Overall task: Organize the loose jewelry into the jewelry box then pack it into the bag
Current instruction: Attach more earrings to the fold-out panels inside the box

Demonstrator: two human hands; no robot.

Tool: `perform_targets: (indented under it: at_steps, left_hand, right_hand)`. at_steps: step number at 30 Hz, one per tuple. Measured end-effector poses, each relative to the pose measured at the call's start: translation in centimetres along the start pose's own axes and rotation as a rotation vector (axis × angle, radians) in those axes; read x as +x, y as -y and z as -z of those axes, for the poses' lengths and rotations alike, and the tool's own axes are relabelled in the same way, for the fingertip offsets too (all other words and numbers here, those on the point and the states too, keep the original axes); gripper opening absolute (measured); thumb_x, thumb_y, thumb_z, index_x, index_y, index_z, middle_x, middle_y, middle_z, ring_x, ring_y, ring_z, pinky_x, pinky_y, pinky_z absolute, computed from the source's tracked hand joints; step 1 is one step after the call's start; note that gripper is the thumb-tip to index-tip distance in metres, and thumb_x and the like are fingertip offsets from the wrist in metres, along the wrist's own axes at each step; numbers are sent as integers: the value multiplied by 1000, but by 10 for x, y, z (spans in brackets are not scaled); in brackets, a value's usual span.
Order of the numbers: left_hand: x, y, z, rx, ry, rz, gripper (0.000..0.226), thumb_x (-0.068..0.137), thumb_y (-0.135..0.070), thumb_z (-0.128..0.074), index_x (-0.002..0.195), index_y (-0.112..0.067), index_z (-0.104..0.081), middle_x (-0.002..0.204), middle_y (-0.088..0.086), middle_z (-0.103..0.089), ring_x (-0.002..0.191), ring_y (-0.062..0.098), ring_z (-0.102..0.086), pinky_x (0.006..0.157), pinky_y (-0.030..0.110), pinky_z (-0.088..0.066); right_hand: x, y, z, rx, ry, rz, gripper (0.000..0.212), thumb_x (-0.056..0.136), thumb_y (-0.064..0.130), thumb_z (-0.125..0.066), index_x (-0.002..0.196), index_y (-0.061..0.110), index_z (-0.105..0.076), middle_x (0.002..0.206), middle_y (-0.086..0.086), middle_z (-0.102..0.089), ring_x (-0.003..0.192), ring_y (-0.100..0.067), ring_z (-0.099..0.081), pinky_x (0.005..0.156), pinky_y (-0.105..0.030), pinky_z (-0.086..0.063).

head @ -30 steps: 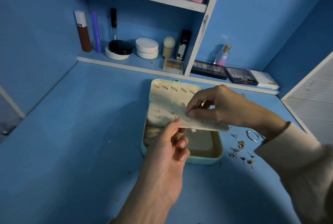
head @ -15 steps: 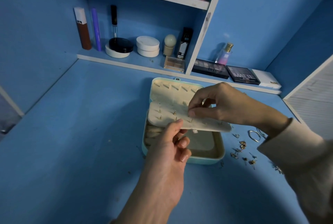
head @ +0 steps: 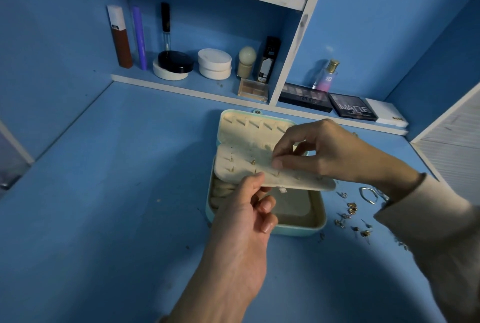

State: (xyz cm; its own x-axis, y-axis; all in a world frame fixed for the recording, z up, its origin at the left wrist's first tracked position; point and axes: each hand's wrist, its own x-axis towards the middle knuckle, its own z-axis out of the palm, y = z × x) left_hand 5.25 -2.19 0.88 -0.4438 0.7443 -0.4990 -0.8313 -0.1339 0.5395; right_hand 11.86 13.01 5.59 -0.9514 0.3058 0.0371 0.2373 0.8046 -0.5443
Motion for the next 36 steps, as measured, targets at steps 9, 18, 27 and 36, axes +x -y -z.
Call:
perform_targets:
  at_steps: [9, 18, 27, 36]
  left_hand:
    - [-1, -1, 0, -9, -1, 14, 8, 87, -12, -57, 86, -17, -51, 66, -4, -44, 46, 6, -33, 37, 14, -23]
    - [0, 0, 0, -18, -2, 14, 10, 87, -12, -57, 83, -18, -50, 66, -4, -44, 45, 5, -34, 36, 14, -23]
    - [-1, 0, 1, -9, 5, 22, 11, 87, -13, -58, 83, -18, -49, 68, -3, -42, 47, 6, -33, 38, 15, -23]
    - [0, 0, 0, -18, 10, 19, 9, 87, -13, -57, 85, -18, -49, 65, -5, -43, 45, 5, -33, 37, 14, -22]
  right_hand:
    - [-1, 1, -1, 51, -22, -41, 8, 85, 12, -67, 85, 18, -72, 81, 8, -71, 75, -11, -65, 76, -31, -52]
    - [-4, -3, 1, 174, -30, -90, 12, 83, 11, -67, 88, 20, -74, 84, 7, -70, 79, -9, -63, 76, -22, -49]
    - [-3, -2, -3, 186, 0, -110, 10, 82, 13, -69, 88, 17, -75, 84, 7, -70, 76, -5, -64, 70, -13, -45]
    - [-4, -2, -4, 235, -33, -141, 10, 82, 15, -68, 88, 18, -76, 84, 6, -71, 78, -14, -64, 70, -23, -49]
